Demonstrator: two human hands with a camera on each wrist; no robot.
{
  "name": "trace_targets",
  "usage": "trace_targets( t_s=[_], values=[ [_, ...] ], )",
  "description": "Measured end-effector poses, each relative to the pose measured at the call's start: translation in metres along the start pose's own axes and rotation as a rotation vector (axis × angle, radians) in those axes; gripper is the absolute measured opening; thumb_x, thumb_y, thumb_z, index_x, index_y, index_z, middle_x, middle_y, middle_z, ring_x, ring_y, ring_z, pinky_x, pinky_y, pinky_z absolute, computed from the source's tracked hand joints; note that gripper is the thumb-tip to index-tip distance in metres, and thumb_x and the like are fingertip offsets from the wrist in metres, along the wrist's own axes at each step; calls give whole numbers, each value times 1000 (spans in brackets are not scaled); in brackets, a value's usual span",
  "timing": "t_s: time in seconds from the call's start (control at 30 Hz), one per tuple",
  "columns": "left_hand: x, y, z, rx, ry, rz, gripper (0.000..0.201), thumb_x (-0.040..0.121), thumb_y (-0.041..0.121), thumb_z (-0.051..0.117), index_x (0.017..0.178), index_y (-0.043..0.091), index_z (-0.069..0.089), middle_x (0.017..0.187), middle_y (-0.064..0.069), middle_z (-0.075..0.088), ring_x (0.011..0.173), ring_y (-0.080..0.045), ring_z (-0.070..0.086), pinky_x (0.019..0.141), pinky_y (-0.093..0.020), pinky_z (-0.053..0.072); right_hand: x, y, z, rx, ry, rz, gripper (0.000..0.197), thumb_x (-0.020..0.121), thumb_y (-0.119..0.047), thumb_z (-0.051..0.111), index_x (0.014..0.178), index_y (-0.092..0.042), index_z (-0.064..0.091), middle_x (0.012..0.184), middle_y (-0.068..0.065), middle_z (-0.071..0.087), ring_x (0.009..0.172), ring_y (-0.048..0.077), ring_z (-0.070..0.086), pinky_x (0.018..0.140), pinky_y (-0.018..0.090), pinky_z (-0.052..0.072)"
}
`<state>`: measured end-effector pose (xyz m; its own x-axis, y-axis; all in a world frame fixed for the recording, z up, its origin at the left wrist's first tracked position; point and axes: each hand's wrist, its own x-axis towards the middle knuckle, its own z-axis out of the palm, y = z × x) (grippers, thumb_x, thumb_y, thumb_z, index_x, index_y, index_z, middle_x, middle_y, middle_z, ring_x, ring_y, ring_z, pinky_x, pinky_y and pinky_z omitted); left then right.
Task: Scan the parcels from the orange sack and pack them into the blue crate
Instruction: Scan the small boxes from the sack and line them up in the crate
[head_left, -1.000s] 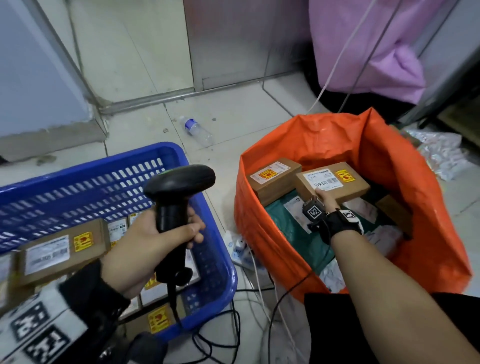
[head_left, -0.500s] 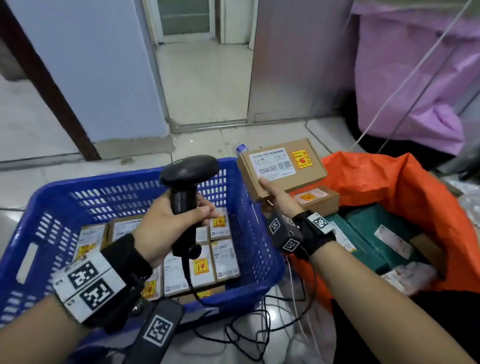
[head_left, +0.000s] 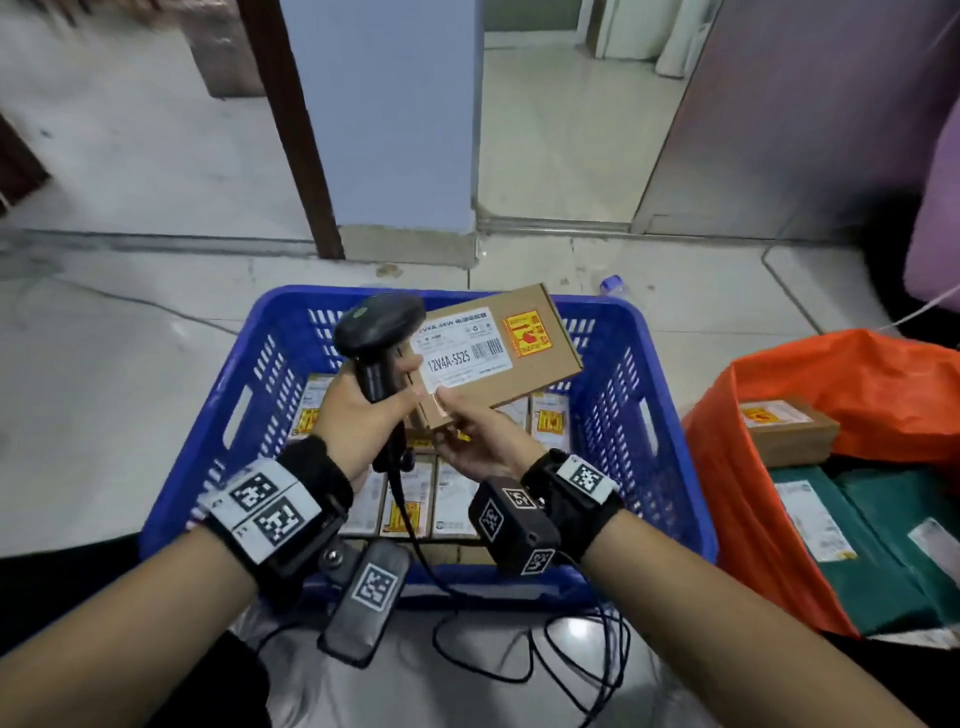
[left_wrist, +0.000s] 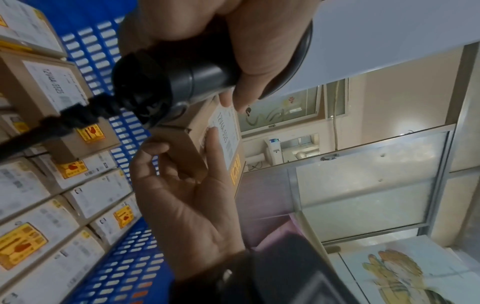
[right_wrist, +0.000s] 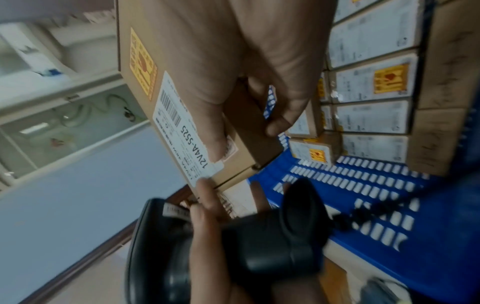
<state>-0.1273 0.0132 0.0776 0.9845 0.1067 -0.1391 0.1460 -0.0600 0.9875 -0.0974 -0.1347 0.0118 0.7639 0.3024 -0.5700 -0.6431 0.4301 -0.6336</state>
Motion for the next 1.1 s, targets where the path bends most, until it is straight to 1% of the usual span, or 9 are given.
trace_targets(
  t_s=[0.1,0.2,0.4,0.5,0.67,0.8,0.9,1.0,1.1],
  values=[
    [8,-8,-4,2,7,-35,40,79,6,72,117,17,66,115,5,71,108,-18,66,96,-47,51,-4,12,7,100,-20,44,17,83,-15,74,97,-12,66,85,5,71,76,13,67,68,21,56],
    [13,-9,-3,71,8,-34,40,77,0,70,112,19,69,110,9,72,105,-15,66,95,-45,52,-6,14,7,126,-30,61,22,79,-16,77,98,-13,67,87,5,74,80,14,71,77,24,57],
    [18,-10,-1,77,-2,-27,43,76,-12,67,109,15,69,108,4,72,98,-19,69,82,-37,58,-13,6,1,110,-41,74,14,83,-21,75,92,-15,67,93,7,72,97,18,65,105,36,46],
    [19,-7,-4,84,-10,-28,43,76,-16,64,110,11,68,105,7,73,99,-21,69,80,-35,58,-16,-1,-10,120,15,30,24,81,-27,76,100,-16,66,105,11,68,109,25,62,100,40,49],
    [19,-2,-15,78,-75,-62,45,77,-13,65,114,13,66,110,7,72,105,-20,67,92,-46,53,-24,-38,-55,187,188,-79,53,75,-28,77,121,-18,53,118,14,61,109,30,60,89,40,53],
    [17,-5,-13,77,-135,-99,48,78,-14,63,119,12,62,113,6,71,108,-21,66,94,-50,52,-41,-63,-83,25,162,-62,43,80,-23,72,119,-17,54,125,12,61,112,27,62,90,33,54],
    [15,-5,-11,89,-169,-119,52,79,-13,63,124,12,59,114,6,71,109,-20,65,96,-50,51,-53,-71,-93,-70,111,-43,52,77,-20,70,127,-14,54,126,13,61,114,27,63,88,30,58],
    [14,-1,-7,76,-162,-126,52,79,-12,63,123,14,56,115,5,71,109,-21,64,97,-50,50,-56,-72,-97,-78,79,-47,42,82,-13,65,123,-10,57,123,15,63,114,29,62,88,32,57],
    [12,1,-3,104,-122,-104,47,80,-10,64,115,19,56,115,6,70,113,-18,61,101,-47,46,-47,-65,-103,-30,77,-61,41,88,-5,60,128,-2,53,132,21,57,119,33,59,83,32,60]
  ],
)
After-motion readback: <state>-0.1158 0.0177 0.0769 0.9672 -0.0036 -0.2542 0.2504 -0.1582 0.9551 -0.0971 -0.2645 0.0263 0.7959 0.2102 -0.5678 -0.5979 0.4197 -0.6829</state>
